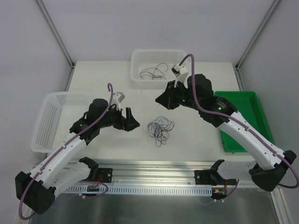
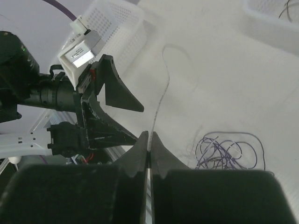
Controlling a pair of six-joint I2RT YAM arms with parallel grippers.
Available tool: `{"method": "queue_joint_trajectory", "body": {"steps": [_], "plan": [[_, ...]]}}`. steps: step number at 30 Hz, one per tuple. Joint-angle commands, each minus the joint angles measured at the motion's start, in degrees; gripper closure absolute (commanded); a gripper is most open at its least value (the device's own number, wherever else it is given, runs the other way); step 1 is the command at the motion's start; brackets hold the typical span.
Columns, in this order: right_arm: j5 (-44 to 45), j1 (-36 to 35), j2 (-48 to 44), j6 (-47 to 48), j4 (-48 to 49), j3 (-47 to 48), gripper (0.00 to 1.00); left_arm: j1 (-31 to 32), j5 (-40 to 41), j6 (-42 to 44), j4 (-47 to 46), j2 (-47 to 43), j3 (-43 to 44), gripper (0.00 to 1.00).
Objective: Untangle the cables
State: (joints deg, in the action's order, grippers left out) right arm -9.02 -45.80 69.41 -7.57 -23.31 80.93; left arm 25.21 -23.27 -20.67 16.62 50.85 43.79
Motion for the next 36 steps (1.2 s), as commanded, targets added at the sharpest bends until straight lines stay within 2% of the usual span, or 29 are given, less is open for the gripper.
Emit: {"method": "queue_joint_trajectory", "body": {"steps": [1,11,18,24,25,26,28,29,32,34,36], "plan": [[-2.76,-0.43,-1.64,-3.24,3.54,-3.48,0.99,9.29,7.85,-4.82,-9.22,-0.41,-4.93,0.13],[-0.31,-1.13,-5.5,-3.32,2.92,-10.87,0.99,18.02,13.32,-2.98,-16.43,8.99,-9.33,0.22],[-0.83,-1.4,-7.7,-3.5,3.18,-12.9,0.99,18.82,16.93,-4.55,-21.44,16.9,-9.6,0.33],[1.45,-1.48,-10.34,-3.06,1.87,-15.79,0.99,19.17,16.15,-6.14,-24.0,22.88,-8.37,0.67],[2.41,-1.48,-11.13,-2.89,1.43,-16.06,0.99,19.43,15.97,-6.4,-24.18,23.5,-8.2,0.69],[2.86,-1.48,-11.48,-2.71,1.08,-16.41,0.99,19.52,15.88,-6.58,-24.27,24.11,-8.11,0.79],[3.91,-1.4,-12.27,-1.92,-0.15,-16.85,0.99,19.61,15.62,-7.11,-24.44,25.52,-7.93,0.9],[5.14,-1.4,-12.45,-1.74,-0.68,-16.94,0.99,19.61,15.27,-7.28,-24.53,25.79,-8.02,1.0],[9.6,-1.4,-13.76,-0.43,-3.05,-17.73,0.99,19.61,16.83,-7.2,-23.92,24.48,-8.19,1.0],[16.62,-1.14,-15.26,0.45,-5.6,-18.52,0.99,19.52,21.31,-7.55,-22.17,21.76,-8.46,1.0],[22.0,-0.61,-17.98,0.28,-9.27,-19.66,0.99,19.0,29.74,-7.98,-17.78,15.79,-8.37,1.0]]}}
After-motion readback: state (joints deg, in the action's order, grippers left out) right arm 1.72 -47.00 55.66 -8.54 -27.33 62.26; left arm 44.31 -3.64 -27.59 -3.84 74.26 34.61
